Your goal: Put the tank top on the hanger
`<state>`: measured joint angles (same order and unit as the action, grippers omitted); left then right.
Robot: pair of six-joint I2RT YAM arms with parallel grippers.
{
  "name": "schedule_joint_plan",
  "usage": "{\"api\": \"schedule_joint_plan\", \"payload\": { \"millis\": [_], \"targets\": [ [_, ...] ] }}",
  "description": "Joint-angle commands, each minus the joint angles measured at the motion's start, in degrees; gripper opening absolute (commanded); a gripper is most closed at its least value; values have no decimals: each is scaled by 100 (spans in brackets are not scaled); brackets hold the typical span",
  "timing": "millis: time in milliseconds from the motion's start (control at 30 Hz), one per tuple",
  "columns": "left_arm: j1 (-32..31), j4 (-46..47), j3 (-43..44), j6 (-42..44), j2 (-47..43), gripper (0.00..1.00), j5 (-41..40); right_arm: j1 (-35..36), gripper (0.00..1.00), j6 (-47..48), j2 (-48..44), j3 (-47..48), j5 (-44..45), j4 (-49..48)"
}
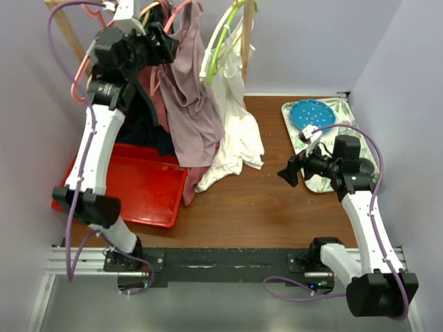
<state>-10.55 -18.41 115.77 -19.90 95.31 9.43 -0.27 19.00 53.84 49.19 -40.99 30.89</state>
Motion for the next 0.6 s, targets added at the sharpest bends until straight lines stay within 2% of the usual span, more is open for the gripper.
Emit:
{"api": "schedule_joint_plan", "payload": {
  "millis": [0, 167, 300, 400, 567],
  "targets": [
    [44, 312, -632, 258, -1432, 90, -38, -227, 99, 68, -216, -15, 293, -40],
    [44, 49, -1766, 426, -2813, 95, 23, -526, 99, -291, -603, -50, 670, -338],
    [44, -162, -3458, 426, -4559, 99, -38, -544, 99, -870, -805, 257, 1477, -216],
    [35, -487, -4243, 469, -5545, 100, -152, -544, 99, -1161, -823, 924, 1944, 127],
    [35, -1312, -4764, 434, -6576, 100, -494, -544, 99, -1557, -797, 2346, 3342, 539]
  ]
}}
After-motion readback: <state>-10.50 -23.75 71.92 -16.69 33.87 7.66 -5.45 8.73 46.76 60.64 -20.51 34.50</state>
